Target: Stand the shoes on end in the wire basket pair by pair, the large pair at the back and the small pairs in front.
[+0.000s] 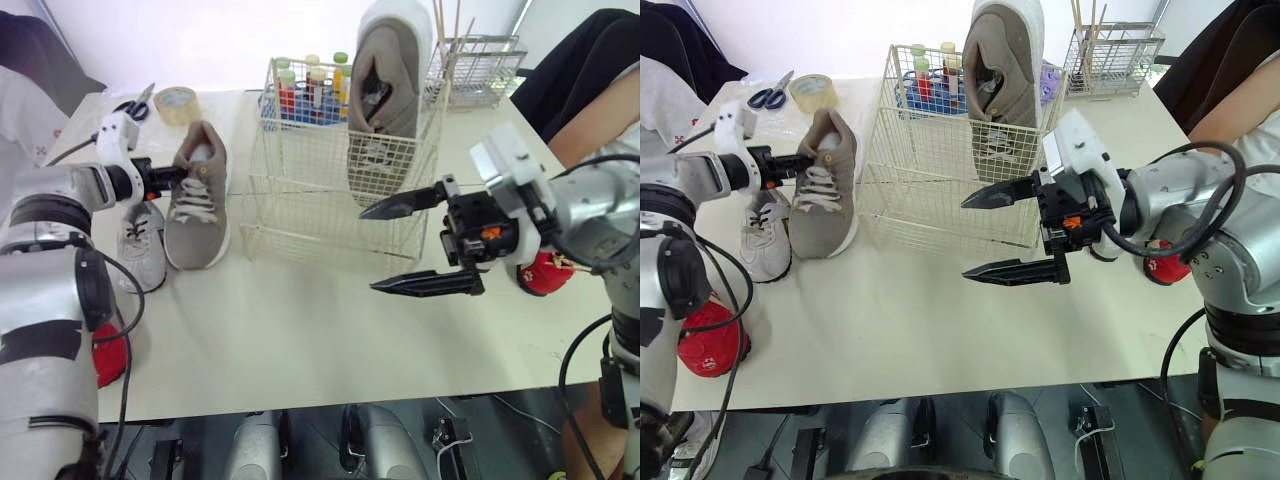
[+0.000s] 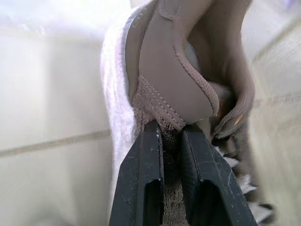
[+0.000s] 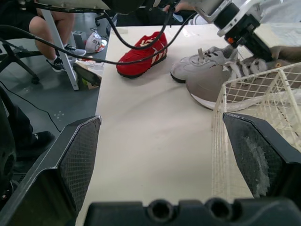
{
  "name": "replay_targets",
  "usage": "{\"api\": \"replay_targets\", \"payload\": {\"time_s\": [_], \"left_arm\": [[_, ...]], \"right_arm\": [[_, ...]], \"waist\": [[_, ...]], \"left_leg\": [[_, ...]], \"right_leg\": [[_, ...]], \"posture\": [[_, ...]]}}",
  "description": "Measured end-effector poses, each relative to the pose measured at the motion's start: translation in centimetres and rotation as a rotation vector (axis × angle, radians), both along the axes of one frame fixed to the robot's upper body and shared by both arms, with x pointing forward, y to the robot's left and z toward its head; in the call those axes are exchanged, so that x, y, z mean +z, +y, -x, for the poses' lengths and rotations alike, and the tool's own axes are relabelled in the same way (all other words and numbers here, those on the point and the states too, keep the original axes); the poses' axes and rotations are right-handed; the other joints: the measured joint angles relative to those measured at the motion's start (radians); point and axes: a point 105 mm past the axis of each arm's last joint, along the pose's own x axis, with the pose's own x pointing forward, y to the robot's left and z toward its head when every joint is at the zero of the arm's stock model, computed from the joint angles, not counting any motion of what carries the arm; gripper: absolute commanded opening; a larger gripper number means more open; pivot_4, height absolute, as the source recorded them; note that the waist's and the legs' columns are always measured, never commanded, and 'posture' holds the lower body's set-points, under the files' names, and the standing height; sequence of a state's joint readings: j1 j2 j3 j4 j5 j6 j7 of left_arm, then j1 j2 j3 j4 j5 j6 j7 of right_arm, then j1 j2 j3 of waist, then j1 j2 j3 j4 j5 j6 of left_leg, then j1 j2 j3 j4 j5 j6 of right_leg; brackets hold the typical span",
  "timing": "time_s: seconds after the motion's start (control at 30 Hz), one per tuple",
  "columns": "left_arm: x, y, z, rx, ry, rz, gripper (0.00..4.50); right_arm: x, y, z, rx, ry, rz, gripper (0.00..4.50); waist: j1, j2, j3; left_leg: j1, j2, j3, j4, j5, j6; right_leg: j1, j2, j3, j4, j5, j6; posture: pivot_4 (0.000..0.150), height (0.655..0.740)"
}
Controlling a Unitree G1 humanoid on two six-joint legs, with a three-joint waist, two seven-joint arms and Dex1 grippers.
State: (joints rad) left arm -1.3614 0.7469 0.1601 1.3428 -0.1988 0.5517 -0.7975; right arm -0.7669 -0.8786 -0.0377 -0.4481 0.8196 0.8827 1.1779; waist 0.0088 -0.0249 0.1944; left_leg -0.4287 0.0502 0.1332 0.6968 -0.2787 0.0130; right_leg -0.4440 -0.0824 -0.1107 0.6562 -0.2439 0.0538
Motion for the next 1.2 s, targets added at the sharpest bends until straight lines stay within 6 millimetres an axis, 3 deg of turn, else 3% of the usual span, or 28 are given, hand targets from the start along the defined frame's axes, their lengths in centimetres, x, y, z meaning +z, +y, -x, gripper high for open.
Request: {"api": "replay_targets", "payload": {"time_s": [0.07, 0.13, 0.43, 0.57, 0.7, 0.87, 1.2], "left_arm": [[2.1, 0.2, -0.1, 0.017, -0.063, 0.041, 0.41], [5.5, 0.7, 0.2, 0.028, -0.168, 0.076, 0.41], [15.1, 1.0, 2.6, 0.005, -0.549, 0.136, 0.41], [20.1, -1.6, 4.0, -0.023, -0.815, 0.164, 0.41], [23.1, -5.3, 4.6, -0.067, -0.985, 0.179, 0.41], [23.2, -10.0, 4.1, -0.132, -1.104, 0.147, 0.41], [18.6, -16.7, 1.1, -0.236, -1.088, 0.098, 0.41]], "right_arm": [[0.1, -0.1, -0.2, -0.004, -0.008, 0.003, 4.50], [0.3, -0.1, -0.4, -0.001, -0.008, 0.004, 4.50], [1.3, -0.3, -1.2, 0.003, -0.029, -0.002, 4.50], [1.8, -0.7, -1.9, -0.023, -0.041, -0.001, 4.50], [3.0, -1.8, -2.5, -0.089, -0.074, 0.002, 4.50], [4.1, -3.4, -2.3, -0.186, -0.090, -0.013, 4.50], [4.5, -4.0, -0.3, -0.259, -0.078, 0.016, 4.50]], "waist": [[0.000, 0.000, 0.000], [-0.002, 0.000, 0.000], [0.000, 0.000, 0.000], [0.007, 0.000, 0.000], [0.005, -0.001, 0.000], [0.004, 0.000, 0.000], [0.004, 0.000, 0.000]], "left_leg": [[0.000, 0.000, 0.000, 0.000, 0.000, 0.000], [0.000, 0.000, 0.000, 0.000, -0.001, 0.001], [0.000, 0.000, 0.000, 0.001, -0.001, 0.001], [0.000, -0.001, 0.000, 0.003, -0.001, 0.001], [0.000, -0.002, 0.001, 0.003, -0.001, 0.001], [0.001, -0.002, 0.003, 0.003, -0.001, 0.001], [0.001, -0.002, 0.001, 0.002, -0.001, 0.002]], "right_leg": [[0.000, 0.000, 0.000, 0.000, 0.000, 0.000], [0.000, -0.001, 0.000, 0.000, 0.000, 0.000], [0.000, -0.001, 0.000, 0.001, 0.000, 0.001], [0.001, -0.003, 0.000, 0.001, 0.001, 0.002], [0.002, -0.004, 0.000, 0.001, 0.002, 0.003], [0.001, -0.003, 0.000, 0.001, 0.002, 0.003], [0.001, -0.003, 0.001, 0.000, 0.002, 0.003]], "posture": [[0.150, 0.7400], [0.150, 0.7400], [0.150, 0.7400], [0.150, 0.7400], [0.150, 0.7400], [0.150, 0.7400], [0.150, 0.7400]]}}
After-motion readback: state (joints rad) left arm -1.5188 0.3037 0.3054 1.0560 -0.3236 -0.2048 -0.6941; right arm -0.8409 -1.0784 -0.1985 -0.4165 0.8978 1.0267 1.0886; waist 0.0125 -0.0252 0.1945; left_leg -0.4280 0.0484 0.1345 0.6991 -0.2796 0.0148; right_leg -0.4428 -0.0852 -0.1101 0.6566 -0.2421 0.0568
